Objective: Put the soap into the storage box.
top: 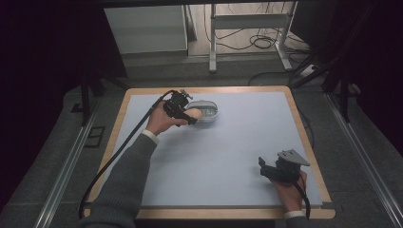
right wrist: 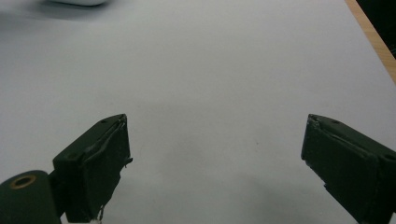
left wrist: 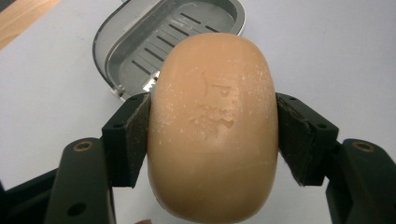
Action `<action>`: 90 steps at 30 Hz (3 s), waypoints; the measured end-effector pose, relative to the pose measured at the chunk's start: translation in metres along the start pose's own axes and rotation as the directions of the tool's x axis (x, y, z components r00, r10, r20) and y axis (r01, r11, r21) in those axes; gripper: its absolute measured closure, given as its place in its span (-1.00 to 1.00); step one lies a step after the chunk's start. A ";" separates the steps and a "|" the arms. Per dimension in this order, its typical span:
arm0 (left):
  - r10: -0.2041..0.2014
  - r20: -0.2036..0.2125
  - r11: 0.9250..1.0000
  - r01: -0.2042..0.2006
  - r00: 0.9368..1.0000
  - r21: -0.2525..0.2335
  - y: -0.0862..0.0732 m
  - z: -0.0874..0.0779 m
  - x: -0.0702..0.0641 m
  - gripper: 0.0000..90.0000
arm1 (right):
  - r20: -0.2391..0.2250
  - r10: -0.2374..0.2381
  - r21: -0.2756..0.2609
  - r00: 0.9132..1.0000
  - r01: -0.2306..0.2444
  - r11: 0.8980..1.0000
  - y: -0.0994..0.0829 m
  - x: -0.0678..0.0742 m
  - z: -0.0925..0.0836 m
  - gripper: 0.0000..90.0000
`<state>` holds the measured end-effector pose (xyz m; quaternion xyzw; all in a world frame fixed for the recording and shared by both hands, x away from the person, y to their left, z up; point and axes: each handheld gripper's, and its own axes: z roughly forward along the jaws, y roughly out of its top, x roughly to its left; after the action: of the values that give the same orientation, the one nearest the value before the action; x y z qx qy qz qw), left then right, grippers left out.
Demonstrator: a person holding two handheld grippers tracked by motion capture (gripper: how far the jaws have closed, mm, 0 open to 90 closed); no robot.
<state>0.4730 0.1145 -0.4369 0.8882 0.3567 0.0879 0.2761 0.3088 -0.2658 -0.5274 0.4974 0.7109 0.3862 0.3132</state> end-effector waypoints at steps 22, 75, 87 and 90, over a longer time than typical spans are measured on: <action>0.034 0.006 0.999 -0.034 0.999 0.017 0.029 0.016 0.005 -0.28 | -0.003 0.001 0.002 1.000 -0.001 1.000 0.000 0.000 0.000 -0.82; 0.007 0.044 0.999 -0.004 0.999 -0.054 0.022 0.015 0.004 -0.46 | 0.007 -0.004 -0.001 1.000 0.004 1.000 0.000 0.001 0.000 -0.82; 0.004 0.028 0.993 -0.001 1.000 -0.115 -0.036 -0.014 -0.014 -0.50 | 0.003 -0.006 -0.003 1.000 0.006 1.000 0.000 0.001 0.000 -0.82; -0.001 0.028 0.992 0.004 1.000 -0.125 -0.056 -0.018 -0.018 -0.52 | 0.005 -0.008 -0.004 1.000 0.008 1.000 0.000 0.001 0.000 -0.82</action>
<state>0.4210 0.1434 -0.4520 0.8699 0.3477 0.0971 0.3360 0.3081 -0.2648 -0.5275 0.4949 0.7112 0.3853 0.3176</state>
